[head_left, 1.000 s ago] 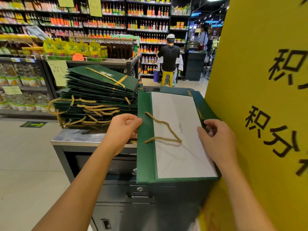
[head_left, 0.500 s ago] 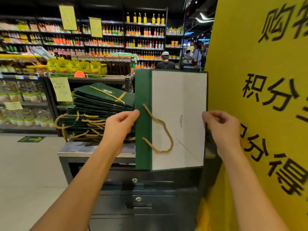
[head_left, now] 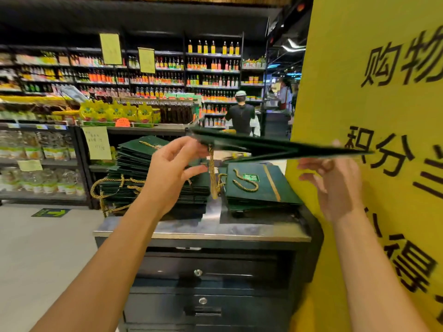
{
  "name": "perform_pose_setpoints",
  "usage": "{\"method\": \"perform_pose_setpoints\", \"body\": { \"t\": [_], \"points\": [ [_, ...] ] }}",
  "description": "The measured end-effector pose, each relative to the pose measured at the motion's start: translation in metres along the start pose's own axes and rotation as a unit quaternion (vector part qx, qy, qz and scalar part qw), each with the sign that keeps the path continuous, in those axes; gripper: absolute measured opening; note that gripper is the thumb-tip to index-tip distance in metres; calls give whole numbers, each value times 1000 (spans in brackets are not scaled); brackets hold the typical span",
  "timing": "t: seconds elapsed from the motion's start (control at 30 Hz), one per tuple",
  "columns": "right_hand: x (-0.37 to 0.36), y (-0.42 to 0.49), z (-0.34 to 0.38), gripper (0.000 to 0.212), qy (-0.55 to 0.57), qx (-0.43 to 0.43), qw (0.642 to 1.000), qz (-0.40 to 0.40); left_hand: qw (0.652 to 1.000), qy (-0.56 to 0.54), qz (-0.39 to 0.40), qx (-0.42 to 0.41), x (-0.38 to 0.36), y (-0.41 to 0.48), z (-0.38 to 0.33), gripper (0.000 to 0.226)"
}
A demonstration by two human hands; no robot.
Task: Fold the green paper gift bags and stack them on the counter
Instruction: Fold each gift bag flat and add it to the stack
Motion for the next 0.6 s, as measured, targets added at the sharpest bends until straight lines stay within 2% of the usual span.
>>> {"method": "perform_pose_setpoints", "body": {
  "t": [0.07,0.17,0.27,0.37,0.6],
  "points": [
    [5,-3,-9,20,-18,-49,998,35,997,-42,0,57,3,-2,10,19],
    [14,-8,-22,4,-114,-109,985,67,994,42,-24,98,8,-6,31,23],
    [21,-15,-36,25,-189,-141,968,86,986,51,-35,154,14,-12,53,14],
    [28,-18,-52,44,-264,-134,950,102,978,60,-50,193,22,-13,75,22],
    [40,-14,-88,54,-419,-136,894,82,964,117,18,238,21,-21,110,17]
  ]
}}
Point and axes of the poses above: each hand's wrist, its own y-axis towards the middle knuckle, its own x-axis out of the back of the hand, z = x × y, the point moved 2 cm from there along y, towards the middle knuckle, and after that the axes turned 1 degree about -x, right-handed, at the moved point
